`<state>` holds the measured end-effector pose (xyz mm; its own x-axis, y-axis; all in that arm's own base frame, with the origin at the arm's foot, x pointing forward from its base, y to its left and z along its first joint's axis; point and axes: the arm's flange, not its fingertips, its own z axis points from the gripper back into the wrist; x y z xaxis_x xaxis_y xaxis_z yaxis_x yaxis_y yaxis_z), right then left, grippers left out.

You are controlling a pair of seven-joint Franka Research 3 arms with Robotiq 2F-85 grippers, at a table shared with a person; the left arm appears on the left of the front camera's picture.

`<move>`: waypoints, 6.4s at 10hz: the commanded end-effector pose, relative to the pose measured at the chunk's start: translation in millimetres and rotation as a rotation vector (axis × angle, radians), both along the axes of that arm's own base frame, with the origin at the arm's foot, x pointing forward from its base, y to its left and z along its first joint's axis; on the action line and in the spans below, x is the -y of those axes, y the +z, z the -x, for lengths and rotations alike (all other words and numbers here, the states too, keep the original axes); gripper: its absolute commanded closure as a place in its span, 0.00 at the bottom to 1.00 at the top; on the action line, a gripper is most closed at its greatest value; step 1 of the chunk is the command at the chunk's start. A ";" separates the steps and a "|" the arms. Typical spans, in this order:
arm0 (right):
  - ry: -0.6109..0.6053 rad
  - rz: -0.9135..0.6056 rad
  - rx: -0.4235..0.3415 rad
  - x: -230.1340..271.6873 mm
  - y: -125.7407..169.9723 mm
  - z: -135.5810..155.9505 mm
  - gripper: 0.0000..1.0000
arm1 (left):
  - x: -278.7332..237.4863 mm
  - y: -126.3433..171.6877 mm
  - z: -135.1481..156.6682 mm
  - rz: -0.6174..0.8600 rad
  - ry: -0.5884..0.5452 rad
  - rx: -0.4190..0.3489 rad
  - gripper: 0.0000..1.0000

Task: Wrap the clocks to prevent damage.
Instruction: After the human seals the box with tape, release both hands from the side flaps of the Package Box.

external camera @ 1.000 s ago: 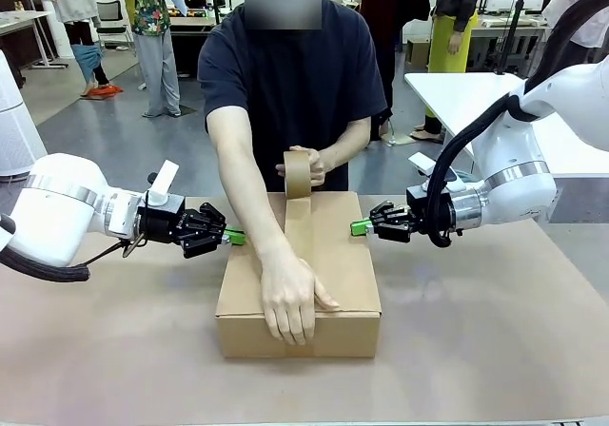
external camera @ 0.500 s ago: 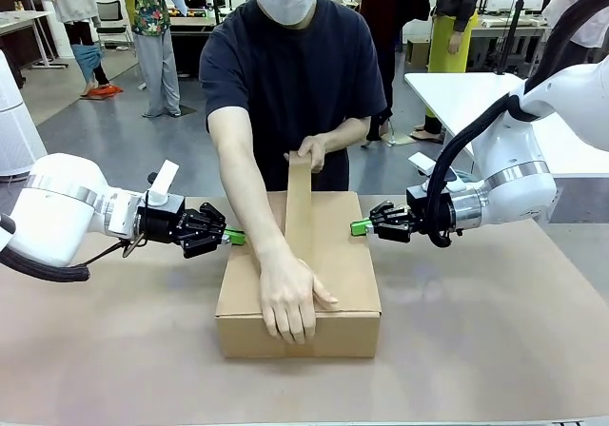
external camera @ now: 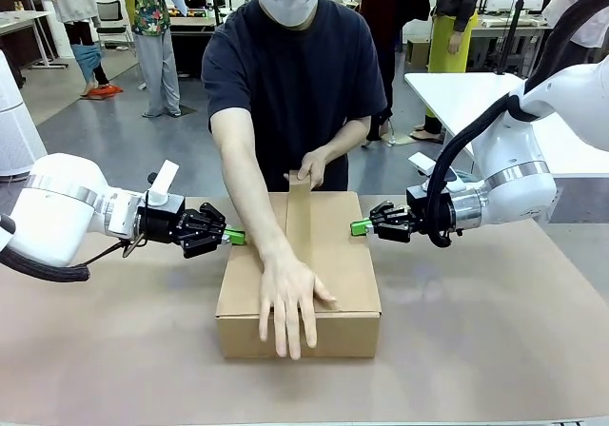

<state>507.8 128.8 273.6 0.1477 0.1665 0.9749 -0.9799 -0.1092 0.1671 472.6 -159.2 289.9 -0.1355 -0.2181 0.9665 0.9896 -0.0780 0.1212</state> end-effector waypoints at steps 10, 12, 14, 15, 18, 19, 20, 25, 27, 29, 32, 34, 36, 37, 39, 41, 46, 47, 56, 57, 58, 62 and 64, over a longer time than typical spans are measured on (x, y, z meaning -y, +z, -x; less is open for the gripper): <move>-0.022 0.007 0.015 -4.8 -4.4 3.5 0.99 | 0.6 -2.6 -0.1 -0.012 0.006 0.004 1.00; -0.022 0.007 0.015 -4.8 -4.4 3.5 0.99 | 0.6 -2.6 -0.1 -0.012 0.006 0.004 1.00; -0.022 0.007 0.015 -4.8 -4.4 3.5 0.99 | 0.6 -2.6 -0.1 -0.012 0.006 0.004 1.00; -0.022 0.007 0.015 -4.8 -4.4 3.5 0.99 | 0.6 -2.6 -0.1 -0.012 0.006 0.004 1.00; -0.026 0.237 0.055 13.0 61.1 27.6 0.99 | -13.0 65.5 8.1 -0.165 -0.094 0.009 1.00; -0.080 0.371 0.075 26.9 110.1 46.6 0.99 | -25.5 113.1 13.0 -0.250 -0.089 0.024 1.00; -0.132 0.459 0.061 38.7 153.4 63.0 0.99 | -37.2 153.6 11.9 -0.293 -0.081 0.034 1.00; -0.337 0.743 0.122 68.8 292.5 124.6 0.99 | -82.6 278.7 23.9 -0.600 0.023 0.027 1.00; -0.324 0.680 0.176 72.6 287.2 120.0 0.99 | -80.5 264.5 24.9 -0.530 -0.002 0.034 1.00; -0.324 0.680 0.176 72.6 287.2 120.0 0.99 | -80.5 264.5 24.9 -0.530 -0.002 0.034 1.00; -0.324 0.680 0.176 72.6 287.2 120.0 0.99 | -80.5 264.5 24.9 -0.530 -0.002 0.034 1.00; -0.324 0.680 0.176 72.6 287.2 120.0 0.99 | -80.5 264.5 24.9 -0.530 -0.002 0.034 1.00; -0.324 0.680 0.176 72.6 287.2 120.0 0.99 | -80.5 264.5 24.9 -0.530 -0.002 0.034 1.00; -0.324 0.680 0.176 72.6 287.2 120.0 0.99 | -80.5 264.5 24.9 -0.530 -0.002 0.034 1.00; -0.324 0.680 0.176 72.6 287.2 120.0 0.99 | -80.5 264.5 24.9 -0.530 -0.002 0.034 1.00; -0.325 0.681 0.155 73.0 289.1 120.9 0.97 | -81.8 265.0 24.8 -0.556 -0.005 0.011 1.00; -0.326 0.697 0.109 69.7 288.9 118.5 0.00 | -92.0 277.9 26.0 -0.555 0.035 0.000 0.00; -0.324 0.709 0.098 70.7 288.0 119.0 0.15 | -91.6 275.9 27.7 -0.559 0.040 -0.010 0.18; -0.300 0.698 0.069 74.8 285.3 118.0 0.00 | -91.7 274.2 27.3 -0.552 0.040 -0.038 0.00; -0.302 0.697 0.063 74.8 285.9 116.9 0.00 | -92.4 275.6 25.1 -0.559 0.040 -0.037 0.00; -0.276 0.902 -0.021 73.2 286.7 120.1 0.00 | -93.2 270.7 26.6 -0.551 0.032 -0.011 0.00; -0.369 0.557 0.054 81.5 274.7 118.8 0.00 | -105.9 275.9 20.2 -0.290 0.202 -0.089 0.00; -0.422 0.450 0.009 105.1 255.1 118.2 0.00 | -120.8 268.4 24.4 -0.132 0.284 -0.188 0.00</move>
<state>390.9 30.4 545.7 0.3010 0.5618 0.7706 -0.9278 0.3593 0.1005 455.3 -36.8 565.6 0.0771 -0.4527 0.8883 0.9929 0.1163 -0.0269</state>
